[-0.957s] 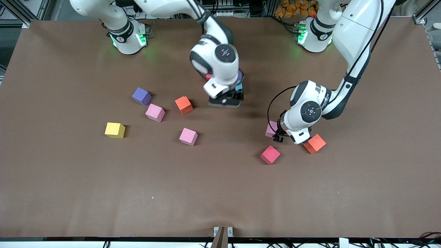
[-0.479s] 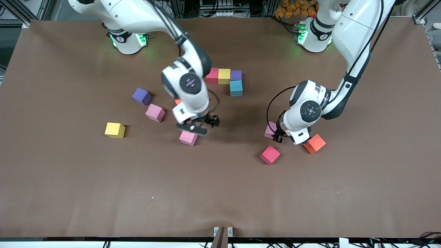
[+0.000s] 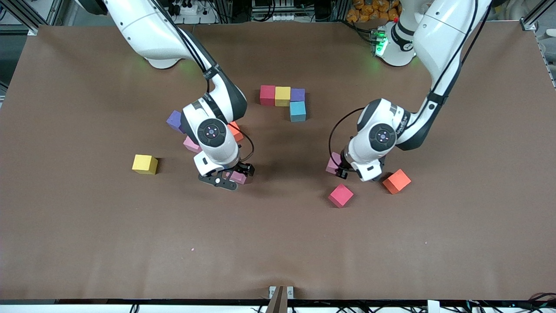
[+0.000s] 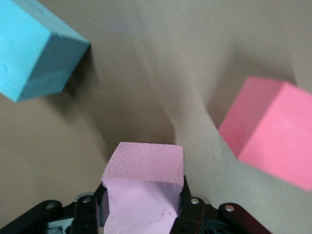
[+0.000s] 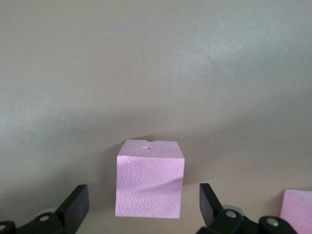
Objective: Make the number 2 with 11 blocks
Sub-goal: 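Lift the pink cube with the left gripper while the right gripper grasps pink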
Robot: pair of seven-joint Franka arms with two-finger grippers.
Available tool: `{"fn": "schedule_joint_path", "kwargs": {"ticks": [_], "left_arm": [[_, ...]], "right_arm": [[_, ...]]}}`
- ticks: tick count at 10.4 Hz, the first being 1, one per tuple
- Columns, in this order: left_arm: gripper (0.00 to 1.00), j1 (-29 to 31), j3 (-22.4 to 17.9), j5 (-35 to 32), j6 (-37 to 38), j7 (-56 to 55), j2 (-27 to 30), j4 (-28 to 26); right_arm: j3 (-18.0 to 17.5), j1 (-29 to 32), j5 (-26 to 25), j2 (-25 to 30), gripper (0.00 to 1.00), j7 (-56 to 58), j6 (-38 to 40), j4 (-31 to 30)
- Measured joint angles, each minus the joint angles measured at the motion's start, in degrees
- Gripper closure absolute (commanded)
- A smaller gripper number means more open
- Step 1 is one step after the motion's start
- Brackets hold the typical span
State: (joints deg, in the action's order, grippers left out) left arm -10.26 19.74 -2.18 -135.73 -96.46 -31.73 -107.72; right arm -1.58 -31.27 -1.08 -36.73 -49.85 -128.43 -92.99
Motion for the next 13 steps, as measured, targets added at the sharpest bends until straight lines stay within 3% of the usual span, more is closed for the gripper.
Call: {"fn": "schedule_joint_path", "kwargs": {"ticks": [13], "left_arm": [[0.72,-11.61,0.39,-0.04,0.88,30.9,-0.21,1.82]], "right_arm": [[-0.12,0.43,1.17,-3.17,0.0,0.1,-1.86,-0.11]]}}
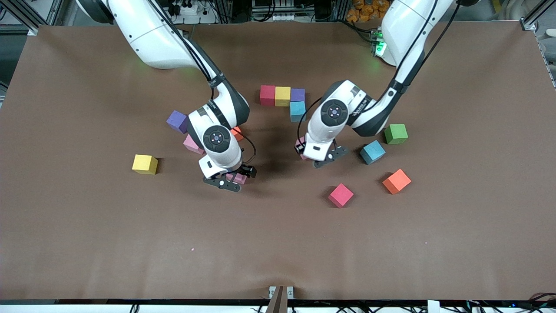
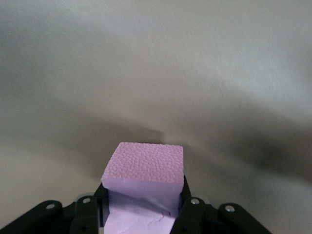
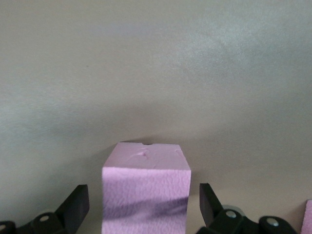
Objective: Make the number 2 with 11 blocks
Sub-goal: 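Lift the pink cube with the left gripper while the right gripper grasps pink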
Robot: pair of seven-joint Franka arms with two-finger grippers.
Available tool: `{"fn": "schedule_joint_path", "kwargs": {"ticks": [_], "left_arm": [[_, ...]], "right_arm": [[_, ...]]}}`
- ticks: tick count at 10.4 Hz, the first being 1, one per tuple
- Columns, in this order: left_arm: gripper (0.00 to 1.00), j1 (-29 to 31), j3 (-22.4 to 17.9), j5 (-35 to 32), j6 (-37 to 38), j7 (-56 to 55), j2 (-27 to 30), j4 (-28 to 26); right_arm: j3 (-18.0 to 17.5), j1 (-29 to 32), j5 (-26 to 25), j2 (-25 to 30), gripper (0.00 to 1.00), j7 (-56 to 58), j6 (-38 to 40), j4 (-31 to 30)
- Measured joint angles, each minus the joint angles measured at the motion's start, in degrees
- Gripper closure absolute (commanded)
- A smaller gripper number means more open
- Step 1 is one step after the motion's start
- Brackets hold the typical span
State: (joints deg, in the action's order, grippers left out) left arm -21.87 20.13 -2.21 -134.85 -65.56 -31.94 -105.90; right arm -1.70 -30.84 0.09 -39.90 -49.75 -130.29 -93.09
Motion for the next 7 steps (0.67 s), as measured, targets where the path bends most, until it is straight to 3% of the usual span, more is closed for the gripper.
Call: {"fn": "schedule_joint_path", "kwargs": {"ticks": [2,7], "left_arm": [[0.72,-1.36,0.0,0.0,0.42,4.27,-0.08,-0.01],[0.73,-2.73,-0.03,-1.89,3.54,12.28,-0.67,-0.32]], "right_arm": [[0.03,0.68,3.98,-0.79,0.0,3.22,-0.02,-0.01],[-0.19,1.09,5.04,-0.9,0.0,4.33,-0.06,0.01]]}}
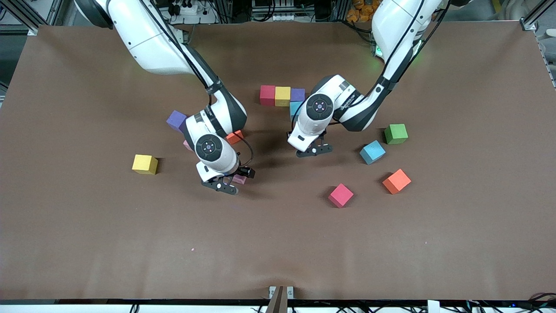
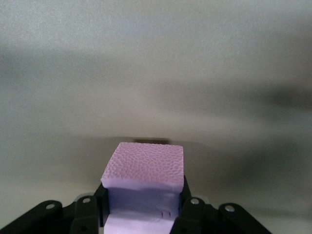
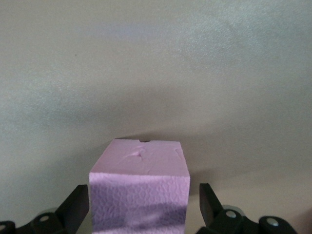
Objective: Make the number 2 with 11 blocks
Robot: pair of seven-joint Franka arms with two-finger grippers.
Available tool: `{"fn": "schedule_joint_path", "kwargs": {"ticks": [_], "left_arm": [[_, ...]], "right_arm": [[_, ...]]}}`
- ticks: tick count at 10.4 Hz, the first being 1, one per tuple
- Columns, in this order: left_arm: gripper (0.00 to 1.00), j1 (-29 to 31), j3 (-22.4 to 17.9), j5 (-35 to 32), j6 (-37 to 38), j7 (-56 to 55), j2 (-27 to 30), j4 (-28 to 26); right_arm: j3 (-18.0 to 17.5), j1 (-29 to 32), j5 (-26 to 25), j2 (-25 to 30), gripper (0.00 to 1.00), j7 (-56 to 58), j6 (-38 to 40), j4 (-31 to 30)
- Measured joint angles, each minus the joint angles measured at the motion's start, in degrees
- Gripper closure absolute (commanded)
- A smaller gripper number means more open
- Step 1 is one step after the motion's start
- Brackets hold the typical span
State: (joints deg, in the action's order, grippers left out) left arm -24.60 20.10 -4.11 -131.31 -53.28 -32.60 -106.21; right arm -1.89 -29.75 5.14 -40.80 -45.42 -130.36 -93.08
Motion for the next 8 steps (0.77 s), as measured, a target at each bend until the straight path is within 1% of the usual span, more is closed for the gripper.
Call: {"fn": "schedule_joint_path", "kwargs": {"ticks": [2,5,6,7,8], "left_arm": [[0.73,-1.04,0.0,-2.05,1.6,0.0,-0.27,-0.01],[0.74,-2.28,0.01,-2.15,1.81,0.0,-0.53,0.0],[0.74,-2.4,0.01,-2.15,1.81,0.0,-0.65,0.0],[0.75,-2.47,0.01,-2.16,1.87,0.0,-0.78,-0.01],[0.75,-2.73,0.01,-2.15,1.94,-0.19,-1.05,-0.02]], "right_arm": [[-0.07,-0.05,0.02,0.0,0.0,0.0,-0.09,0.02],[-0.08,-0.06,0.02,0.0,0.0,0.0,-0.4,0.03],[-0.08,-0.05,0.02,0.0,0.1,0.0,-0.53,0.02],[-0.08,-0.06,0.02,0.0,0.3,0.0,-0.72,0.03],[-0.08,-0.06,0.02,0.0,0.45,0.0,-0.84,0.03]]}}
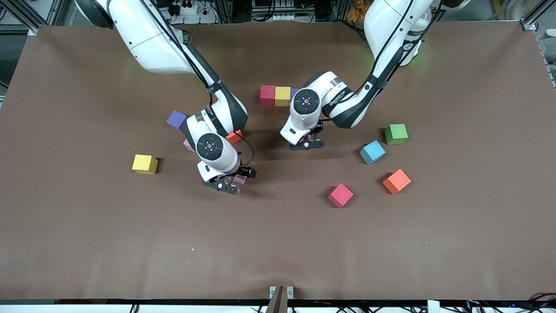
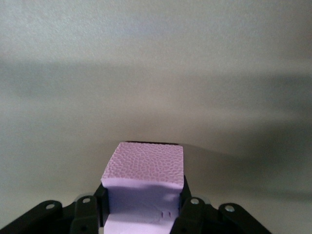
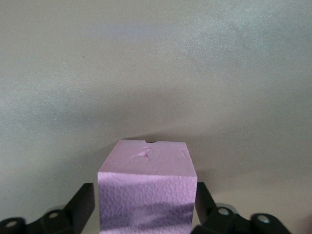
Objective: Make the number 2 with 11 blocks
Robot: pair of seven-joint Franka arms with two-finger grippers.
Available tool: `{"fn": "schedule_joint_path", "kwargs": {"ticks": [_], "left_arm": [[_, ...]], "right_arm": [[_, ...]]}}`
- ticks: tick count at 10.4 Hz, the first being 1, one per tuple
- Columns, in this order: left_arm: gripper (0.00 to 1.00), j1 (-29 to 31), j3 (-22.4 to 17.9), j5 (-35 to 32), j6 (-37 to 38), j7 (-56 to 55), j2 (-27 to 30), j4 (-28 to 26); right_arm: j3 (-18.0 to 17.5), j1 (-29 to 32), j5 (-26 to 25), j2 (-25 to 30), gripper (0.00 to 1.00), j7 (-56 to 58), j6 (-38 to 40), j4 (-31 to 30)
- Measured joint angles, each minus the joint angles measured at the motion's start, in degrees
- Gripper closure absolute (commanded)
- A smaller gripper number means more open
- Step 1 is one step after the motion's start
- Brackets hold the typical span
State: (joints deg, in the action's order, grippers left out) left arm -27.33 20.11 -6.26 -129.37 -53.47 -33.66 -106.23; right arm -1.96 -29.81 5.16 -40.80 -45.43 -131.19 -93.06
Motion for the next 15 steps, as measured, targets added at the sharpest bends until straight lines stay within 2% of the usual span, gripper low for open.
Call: {"fn": "schedule_joint_path", "kwargs": {"ticks": [1,2,7,11,12,13,15], "left_arm": [[0.75,-0.29,0.0,0.0,0.0,-0.45,-0.32,0.0],[0.76,-0.56,0.0,0.0,0.0,-0.62,-0.54,0.03],[0.76,-1.93,-0.02,0.0,0.11,-1.38,-0.56,0.07],[0.73,-2.8,-0.03,-0.01,0.37,-1.39,-0.56,0.02],[0.61,-2.83,-0.04,-0.03,0.38,-1.39,-0.56,0.02],[0.01,-2.83,-0.04,-0.04,0.39,-1.39,-0.56,0.02],[0.0,-2.8,-0.14,-0.04,0.4,-1.41,-0.66,-0.1]], "right_arm": [[0.0,0.0,0.0,0.0,0.58,0.0,-0.08,0.0],[0.0,0.0,0.0,0.0,0.61,0.04,-0.1,0.0],[0.09,0.12,0.0,0.06,0.6,3.47,-0.1,0.3],[0.2,0.18,0.0,2.09,0.58,12.79,3.47,0.98],[0.2,0.18,0.0,2.91,0.58,14.96,4.98,0.98],[0.21,0.19,-0.01,3.59,0.58,17.73,6.11,0.99],[0.23,0.19,-0.01,4.76,0.58,23.13,7.63,0.97]]}}
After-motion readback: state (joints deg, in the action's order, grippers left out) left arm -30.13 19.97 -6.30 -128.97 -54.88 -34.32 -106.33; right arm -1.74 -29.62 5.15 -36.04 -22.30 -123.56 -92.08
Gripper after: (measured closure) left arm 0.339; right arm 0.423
